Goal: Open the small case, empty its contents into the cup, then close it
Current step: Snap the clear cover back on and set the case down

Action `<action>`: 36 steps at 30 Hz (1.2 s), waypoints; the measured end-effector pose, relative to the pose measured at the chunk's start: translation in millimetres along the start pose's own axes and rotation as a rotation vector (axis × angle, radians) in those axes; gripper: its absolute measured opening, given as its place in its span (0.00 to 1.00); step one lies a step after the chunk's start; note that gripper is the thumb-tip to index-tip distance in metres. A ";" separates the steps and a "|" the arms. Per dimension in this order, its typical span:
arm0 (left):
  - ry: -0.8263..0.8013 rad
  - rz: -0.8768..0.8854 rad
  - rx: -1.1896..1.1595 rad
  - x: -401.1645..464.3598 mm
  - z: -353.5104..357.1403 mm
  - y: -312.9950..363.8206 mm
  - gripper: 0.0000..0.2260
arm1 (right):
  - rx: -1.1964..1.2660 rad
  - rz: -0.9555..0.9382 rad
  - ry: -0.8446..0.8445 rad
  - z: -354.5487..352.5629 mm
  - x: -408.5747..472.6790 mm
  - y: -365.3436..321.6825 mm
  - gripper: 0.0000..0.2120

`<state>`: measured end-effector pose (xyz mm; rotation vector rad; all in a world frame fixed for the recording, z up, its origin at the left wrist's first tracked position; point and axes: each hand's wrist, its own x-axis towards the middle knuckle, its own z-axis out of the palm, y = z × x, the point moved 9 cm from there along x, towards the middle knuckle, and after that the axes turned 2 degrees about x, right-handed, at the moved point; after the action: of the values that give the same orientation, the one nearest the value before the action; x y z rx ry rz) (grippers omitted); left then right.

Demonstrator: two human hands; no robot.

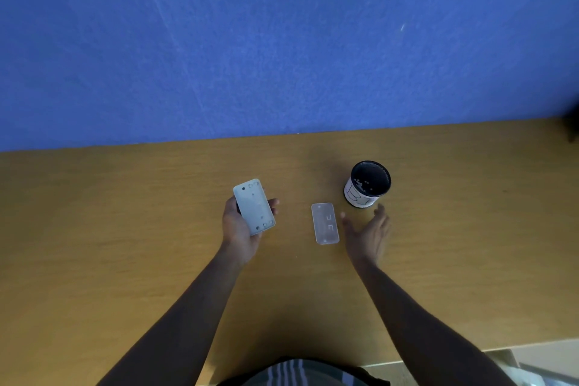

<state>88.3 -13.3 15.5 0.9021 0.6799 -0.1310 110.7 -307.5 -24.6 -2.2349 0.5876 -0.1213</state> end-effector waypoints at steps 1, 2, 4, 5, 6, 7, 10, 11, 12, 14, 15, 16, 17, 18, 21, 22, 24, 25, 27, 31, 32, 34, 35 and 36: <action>-0.006 -0.007 0.004 -0.6 0.4 -1.4 0.23 | -0.040 -0.010 -0.018 4.9 -9.8 -0.8 0.41; -0.011 -0.013 0.008 -1.1 0.8 -3.1 0.23 | -0.074 -0.016 -0.054 11.6 -18.1 -2.1 0.39; -0.013 -0.021 0.016 -2.3 1.5 -6.6 0.22 | -0.171 -0.038 -0.148 26.5 -31.8 -6.0 0.36; -0.011 -0.026 0.020 -2.9 1.6 -8.5 0.23 | -0.233 -0.060 -0.186 32.9 -37.2 -8.5 0.34; -0.007 -0.030 0.023 -3.6 1.4 -10.2 0.23 | -0.292 -0.083 -0.212 37.7 -41.5 -11.2 0.32; -0.004 -0.032 0.027 -4.3 1.0 -11.3 0.23 | -0.341 -0.102 -0.228 41.2 -44.4 -14.2 0.30; 0.000 -0.027 0.025 -6.4 -0.1 -12.5 0.23 | -0.389 -0.097 -0.268 46.2 -45.0 -19.0 0.29; 0.000 -0.025 0.019 -7.0 -0.4 -12.8 0.23 | -0.362 -0.068 -0.285 46.6 -43.4 -18.7 0.30; 0.000 -0.024 0.017 -7.5 -0.9 -13.3 0.23 | -0.324 -0.032 -0.300 46.4 -41.6 -17.7 0.31; 0.005 -0.021 0.025 -8.8 -2.6 -14.8 0.24 | -0.245 0.021 -0.310 44.2 -38.0 -16.2 0.30; 0.008 -0.020 0.021 -9.5 -3.4 -15.3 0.24 | -0.210 0.025 -0.310 43.1 -36.4 -17.3 0.27; 0.011 -0.020 0.012 -10.4 -3.6 -16.3 0.24 | -0.171 0.018 -0.310 41.4 -35.4 -19.2 0.23; 0.014 -0.018 0.007 -11.2 -3.7 -17.3 0.24 | -0.118 0.002 -0.309 39.6 -35.3 -22.5 0.20; 0.017 -0.017 0.004 -11.9 -3.8 -18.0 0.24 | -0.052 -0.021 -0.307 37.5 -36.4 -27.3 0.17; 0.028 -0.013 -0.009 -12.8 -5.1 -20.7 0.23 | 0.157 -0.107 -0.304 30.1 -45.1 -51.0 0.16; 0.030 -0.012 -0.014 -12.6 -5.2 -21.5 0.22 | 0.204 -0.137 -0.302 27.8 -48.1 -61.3 0.16; 0.035 -0.013 -0.015 -12.4 -5.7 -23.4 0.20 | 0.251 -0.209 -0.276 23.1 -54.5 -84.3 0.16; 0.033 -0.013 -0.010 -12.7 -5.2 -24.0 0.20 | 0.257 -0.265 -0.253 19.6 -58.2 -97.9 0.16; 0.016 -0.014 0.003 -13.2 -2.2 -24.8 0.21 | 0.248 -0.426 -0.196 9.3 -67.9 -129.4 0.15; 0.017 -0.044 0.001 -14.4 0.0 -29.9 0.21 | 0.122 -0.803 -0.178 0.3 -101.2 -179.5 0.19; 0.019 -0.050 -0.001 -14.4 0.2 -31.3 0.22 | 0.070 -0.862 -0.178 0.9 -108.9 -185.0 0.20; 0.023 -0.059 -0.025 -14.0 0.7 -33.7 0.23 | -0.046 -0.942 -0.174 4.1 -122.5 -188.7 0.20; 0.026 -0.064 -0.043 -13.5 0.6 -34.8 0.23 | -0.093 -0.965 -0.190 7.5 -128.7 -188.1 0.21; 0.030 -0.068 -0.060 -12.8 0.3 -35.4 0.22 | -0.127 -0.982 -0.212 10.9 -134.0 -187.1 0.21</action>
<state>64.9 -37.8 -0.9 0.8249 0.7386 -0.1567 64.5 -133.3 119.0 -2.4223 -0.6657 -0.3376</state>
